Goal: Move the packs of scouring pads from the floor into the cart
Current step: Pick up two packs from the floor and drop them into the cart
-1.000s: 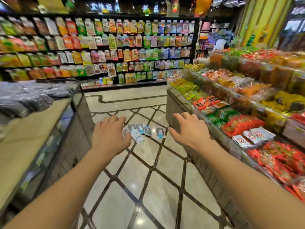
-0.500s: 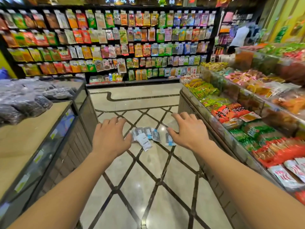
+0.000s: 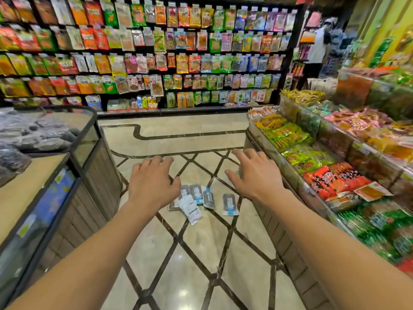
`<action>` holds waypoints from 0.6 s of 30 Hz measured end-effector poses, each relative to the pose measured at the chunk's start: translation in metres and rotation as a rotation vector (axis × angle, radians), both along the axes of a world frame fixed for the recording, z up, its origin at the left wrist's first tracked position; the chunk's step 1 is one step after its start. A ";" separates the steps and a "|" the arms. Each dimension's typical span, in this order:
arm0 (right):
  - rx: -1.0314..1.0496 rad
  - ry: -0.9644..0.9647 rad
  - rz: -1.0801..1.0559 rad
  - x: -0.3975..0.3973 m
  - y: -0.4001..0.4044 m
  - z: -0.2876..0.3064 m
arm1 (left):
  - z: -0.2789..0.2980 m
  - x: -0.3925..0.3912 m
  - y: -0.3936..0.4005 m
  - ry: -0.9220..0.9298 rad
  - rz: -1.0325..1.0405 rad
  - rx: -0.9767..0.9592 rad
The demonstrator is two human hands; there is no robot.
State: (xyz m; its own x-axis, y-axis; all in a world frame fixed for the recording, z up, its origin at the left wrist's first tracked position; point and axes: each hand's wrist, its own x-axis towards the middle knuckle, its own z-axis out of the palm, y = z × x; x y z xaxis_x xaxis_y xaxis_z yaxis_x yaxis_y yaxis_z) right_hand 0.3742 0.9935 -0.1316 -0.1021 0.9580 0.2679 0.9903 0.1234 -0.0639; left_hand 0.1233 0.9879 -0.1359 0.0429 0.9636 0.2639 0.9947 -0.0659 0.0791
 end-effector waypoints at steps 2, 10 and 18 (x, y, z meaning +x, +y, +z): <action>-0.002 0.000 0.003 -0.001 0.029 -0.002 | -0.002 0.002 0.029 0.001 -0.015 0.007; -0.008 -0.001 0.014 0.015 0.156 -0.018 | -0.018 0.029 0.160 0.000 -0.046 0.003; -0.071 0.000 0.012 0.051 0.308 -0.029 | -0.019 0.071 0.306 0.046 -0.036 -0.022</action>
State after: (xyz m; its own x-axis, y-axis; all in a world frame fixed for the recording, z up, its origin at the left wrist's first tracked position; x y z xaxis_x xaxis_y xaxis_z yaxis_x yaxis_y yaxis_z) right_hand 0.4254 1.3014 -0.1601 -0.1135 0.9734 0.1989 0.9888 0.1302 -0.0731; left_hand 0.1942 1.2938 -0.1546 0.0895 0.9667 0.2397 0.9943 -0.1009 0.0355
